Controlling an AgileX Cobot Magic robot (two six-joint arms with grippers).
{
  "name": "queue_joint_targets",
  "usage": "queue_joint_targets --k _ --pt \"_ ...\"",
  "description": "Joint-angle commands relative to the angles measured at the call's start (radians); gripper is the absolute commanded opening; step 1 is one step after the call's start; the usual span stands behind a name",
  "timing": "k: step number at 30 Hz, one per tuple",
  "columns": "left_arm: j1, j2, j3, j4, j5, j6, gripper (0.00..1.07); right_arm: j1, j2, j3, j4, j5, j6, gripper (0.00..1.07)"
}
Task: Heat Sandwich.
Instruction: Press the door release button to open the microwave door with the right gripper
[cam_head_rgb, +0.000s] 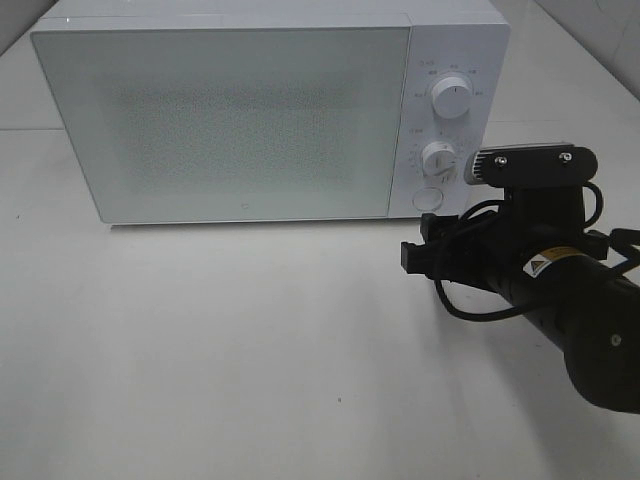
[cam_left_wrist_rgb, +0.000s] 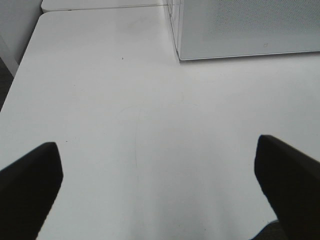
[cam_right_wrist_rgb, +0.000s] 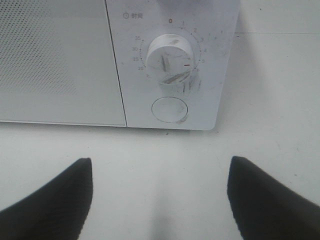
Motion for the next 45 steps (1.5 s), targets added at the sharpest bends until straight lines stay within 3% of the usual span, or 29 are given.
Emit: queue_joint_targets --k 1,7,10,13,17,22,24,27,28,29,32,40,45 --pt "0.002 -0.029 0.005 -0.001 -0.013 0.0 1.0 0.004 -0.001 -0.006 0.009 -0.015 0.04 0.72" --pt "0.002 -0.029 0.005 -0.001 -0.013 0.0 1.0 0.004 -0.001 -0.006 0.009 -0.015 0.257 0.72" --pt "0.002 -0.029 0.005 -0.001 -0.013 0.0 1.0 0.004 -0.001 -0.006 0.008 -0.015 0.551 0.72" --pt "0.002 -0.029 0.005 -0.001 -0.013 0.0 1.0 0.004 -0.001 -0.006 0.008 -0.015 0.695 0.71" --pt "0.002 -0.029 0.005 -0.001 -0.013 0.0 1.0 0.004 -0.001 -0.006 0.008 -0.015 1.093 0.65" --pt "0.002 -0.029 0.005 -0.001 -0.013 0.0 1.0 0.004 -0.001 -0.006 0.009 -0.015 1.357 0.57" --pt "0.002 -0.029 0.005 -0.001 -0.013 0.0 1.0 0.003 -0.001 -0.006 0.009 -0.015 1.504 0.47" --pt "0.002 -0.029 0.005 -0.001 -0.013 0.0 1.0 0.0 -0.001 -0.006 0.009 -0.015 1.567 0.32" --pt "0.002 -0.029 0.005 -0.001 -0.013 0.0 1.0 0.0 -0.001 -0.006 0.009 -0.015 1.567 0.32" --pt "0.002 -0.029 0.005 -0.001 -0.013 0.0 1.0 0.0 -0.001 -0.006 0.009 -0.015 1.575 0.21" --pt "0.002 -0.029 0.005 -0.001 -0.013 0.0 1.0 0.0 -0.001 -0.006 0.009 -0.014 1.574 0.0" --pt "0.002 -0.029 0.005 -0.001 -0.013 0.0 1.0 -0.001 0.008 -0.014 0.009 -0.011 1.572 0.0" --pt "0.002 -0.029 0.005 -0.001 -0.013 0.0 1.0 -0.046 0.056 -0.041 -0.055 0.011 1.59 0.0"
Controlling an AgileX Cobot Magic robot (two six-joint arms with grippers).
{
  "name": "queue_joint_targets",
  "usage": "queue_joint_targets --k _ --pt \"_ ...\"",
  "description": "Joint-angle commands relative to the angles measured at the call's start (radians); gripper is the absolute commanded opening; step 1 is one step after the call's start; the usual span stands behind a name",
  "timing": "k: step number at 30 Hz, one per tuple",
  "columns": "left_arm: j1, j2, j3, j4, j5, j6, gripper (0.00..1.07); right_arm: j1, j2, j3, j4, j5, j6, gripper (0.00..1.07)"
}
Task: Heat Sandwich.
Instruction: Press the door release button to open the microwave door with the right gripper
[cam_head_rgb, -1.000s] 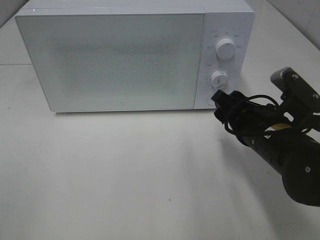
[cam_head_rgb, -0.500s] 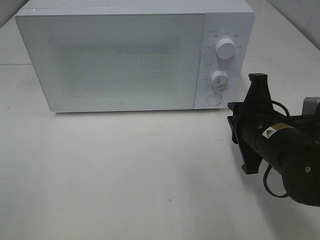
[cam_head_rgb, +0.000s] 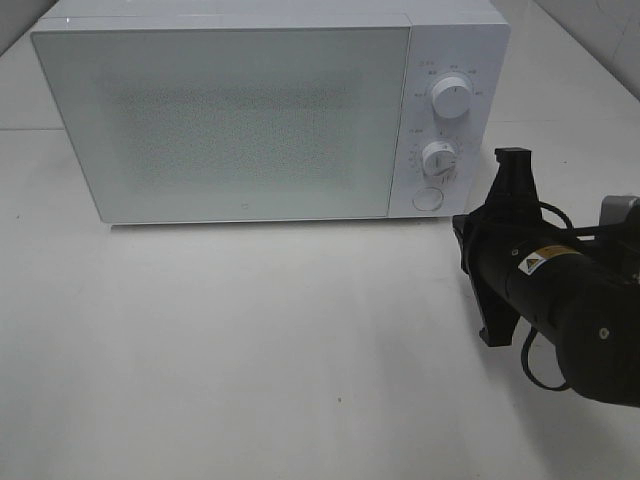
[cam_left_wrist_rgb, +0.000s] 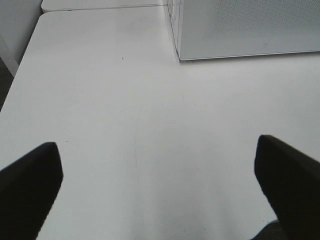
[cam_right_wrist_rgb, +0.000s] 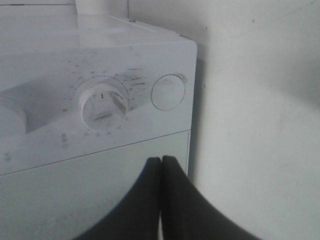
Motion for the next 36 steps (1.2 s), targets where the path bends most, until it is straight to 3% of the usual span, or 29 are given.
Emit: queue_joint_targets --k 1,17,36 --pt "0.002 -0.029 0.005 -0.001 -0.013 0.0 1.0 -0.032 0.031 -0.029 -0.062 0.006 0.025 0.0" --pt "0.002 -0.029 0.005 -0.001 -0.013 0.0 1.0 -0.166 0.234 -0.21 -0.275 0.038 0.102 0.0" --pt "0.002 -0.029 0.005 -0.001 -0.013 0.0 1.0 -0.257 0.351 -0.386 -0.302 0.082 0.062 0.0"
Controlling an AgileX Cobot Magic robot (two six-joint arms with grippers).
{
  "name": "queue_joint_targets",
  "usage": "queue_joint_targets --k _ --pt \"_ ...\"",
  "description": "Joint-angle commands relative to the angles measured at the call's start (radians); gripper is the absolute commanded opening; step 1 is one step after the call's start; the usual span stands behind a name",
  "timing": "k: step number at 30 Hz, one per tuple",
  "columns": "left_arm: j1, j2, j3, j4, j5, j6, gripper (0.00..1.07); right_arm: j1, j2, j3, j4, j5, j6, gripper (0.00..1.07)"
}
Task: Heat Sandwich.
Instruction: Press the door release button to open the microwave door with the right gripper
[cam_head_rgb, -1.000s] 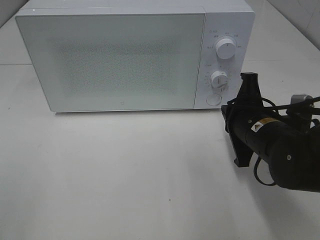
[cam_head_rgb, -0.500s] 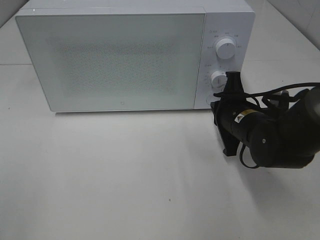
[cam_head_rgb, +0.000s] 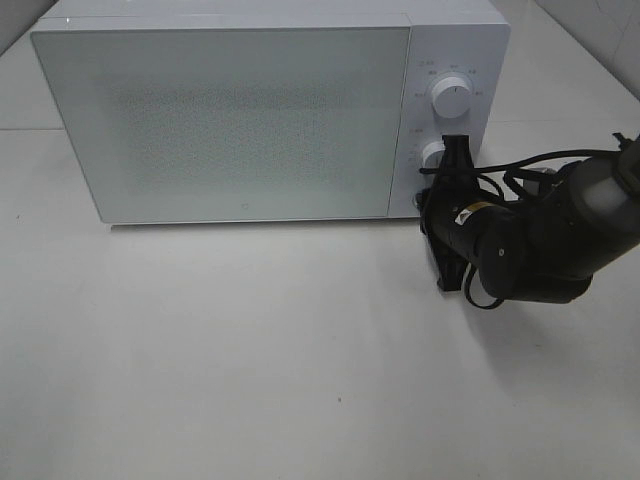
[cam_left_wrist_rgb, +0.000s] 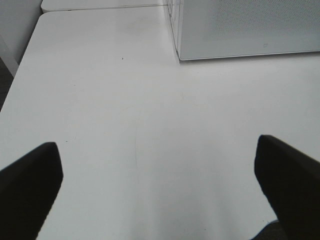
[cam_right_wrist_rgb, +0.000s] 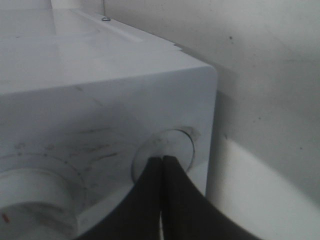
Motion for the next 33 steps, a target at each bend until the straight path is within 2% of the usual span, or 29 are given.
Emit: queue_joint_targets --k 1,8,20,33 --pt "0.002 -0.029 0.005 -0.001 -0.013 0.0 1.0 -0.023 -0.002 -0.031 -0.001 -0.005 -0.037 0.0" --pt "0.002 -0.029 0.005 -0.001 -0.013 0.0 1.0 -0.042 -0.002 -0.066 0.005 -0.018 -0.044 0.0" --pt "0.002 -0.029 0.005 -0.001 -0.013 0.0 1.0 -0.042 0.068 -0.176 -0.004 -0.301 -0.038 0.0" --pt "0.002 -0.029 0.005 -0.001 -0.013 0.0 1.0 -0.042 0.073 -0.187 -0.023 -0.3 -0.038 0.0"
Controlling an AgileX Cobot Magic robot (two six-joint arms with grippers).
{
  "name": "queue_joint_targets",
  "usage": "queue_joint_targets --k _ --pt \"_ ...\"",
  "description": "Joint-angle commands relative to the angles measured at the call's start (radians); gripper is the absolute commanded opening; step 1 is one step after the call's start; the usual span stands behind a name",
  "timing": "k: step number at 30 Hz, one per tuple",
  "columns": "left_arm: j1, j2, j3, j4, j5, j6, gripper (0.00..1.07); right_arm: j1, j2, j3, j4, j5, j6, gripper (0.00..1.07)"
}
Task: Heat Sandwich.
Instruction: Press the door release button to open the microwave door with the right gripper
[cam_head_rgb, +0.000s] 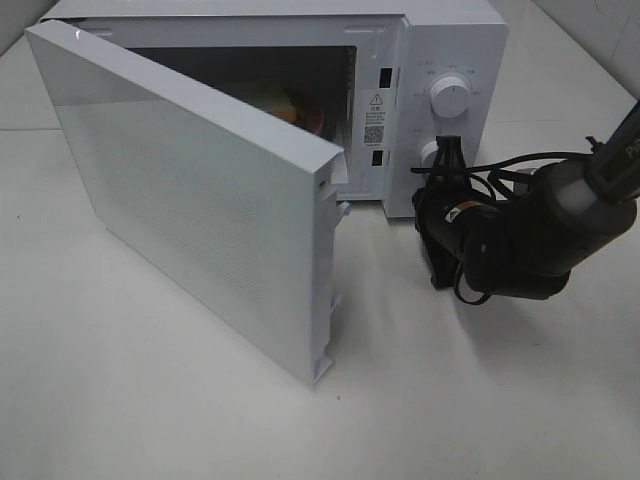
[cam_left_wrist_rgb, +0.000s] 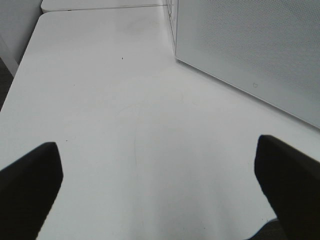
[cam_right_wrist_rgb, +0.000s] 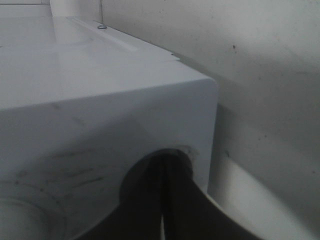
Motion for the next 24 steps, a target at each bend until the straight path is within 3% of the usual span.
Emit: queue_joint_targets --k 1,14,24 --pt "0.002 -0.029 0.005 -0.001 -0.013 0.0 1.0 -0.032 0.003 -0.104 -0.055 -0.28 -0.015 0.0" --pt "0.002 -0.029 0.005 -0.001 -0.013 0.0 1.0 -0.031 -0.012 -0.094 -0.06 -0.173 -0.014 0.0" --pt "0.002 -0.029 0.005 -0.001 -0.013 0.0 1.0 -0.03 -0.092 -0.038 -0.063 0.081 -0.041 0.0"
